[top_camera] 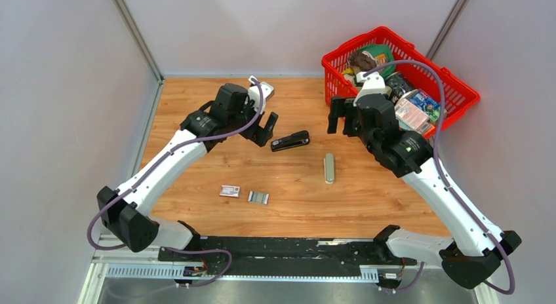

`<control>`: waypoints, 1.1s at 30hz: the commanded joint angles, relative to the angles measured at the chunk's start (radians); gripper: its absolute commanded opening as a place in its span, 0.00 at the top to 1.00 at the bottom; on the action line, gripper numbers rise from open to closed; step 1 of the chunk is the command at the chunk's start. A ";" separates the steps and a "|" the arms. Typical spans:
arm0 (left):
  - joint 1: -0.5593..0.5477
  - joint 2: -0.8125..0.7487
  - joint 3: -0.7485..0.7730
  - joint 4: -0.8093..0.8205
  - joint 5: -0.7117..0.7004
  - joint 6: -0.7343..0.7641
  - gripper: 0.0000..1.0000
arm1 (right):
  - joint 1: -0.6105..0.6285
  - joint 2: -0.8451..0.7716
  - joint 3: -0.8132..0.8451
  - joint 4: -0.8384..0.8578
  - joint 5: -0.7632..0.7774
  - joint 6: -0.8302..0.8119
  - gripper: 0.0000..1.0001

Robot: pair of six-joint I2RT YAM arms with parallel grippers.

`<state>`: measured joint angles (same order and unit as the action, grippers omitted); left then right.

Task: Unload the staples from the stapler

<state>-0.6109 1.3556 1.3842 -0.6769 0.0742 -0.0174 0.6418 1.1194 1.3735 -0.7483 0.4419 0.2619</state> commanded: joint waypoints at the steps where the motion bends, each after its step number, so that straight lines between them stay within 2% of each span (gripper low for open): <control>1: 0.000 0.065 0.047 -0.007 0.016 0.057 0.01 | -0.001 -0.016 -0.004 -0.014 -0.022 0.002 0.00; 4: 0.000 0.117 0.052 0.013 0.018 0.073 0.01 | -0.001 -0.021 -0.022 -0.026 -0.012 0.005 0.00; 8: -0.001 0.158 0.059 0.052 0.104 0.106 0.01 | -0.001 -0.038 -0.045 -0.040 0.001 0.011 0.00; 14: -0.006 0.212 0.081 0.155 0.186 0.178 0.01 | -0.001 -0.107 -0.105 -0.043 -0.083 0.023 0.00; 19: -0.009 0.287 0.099 0.232 0.248 0.295 0.00 | -0.001 -0.161 -0.136 -0.083 -0.153 0.019 0.00; 26: -0.009 0.468 0.234 0.206 0.292 0.448 0.00 | 0.001 -0.242 -0.159 -0.126 -0.216 0.025 0.00; 33: -0.009 0.615 0.338 0.186 0.338 0.511 0.00 | 0.001 -0.280 -0.192 -0.135 -0.293 0.026 0.00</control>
<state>-0.6155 1.9282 1.6516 -0.4923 0.3538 0.4107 0.6422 0.8539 1.1954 -0.8772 0.2123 0.2779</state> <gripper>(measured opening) 1.000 0.998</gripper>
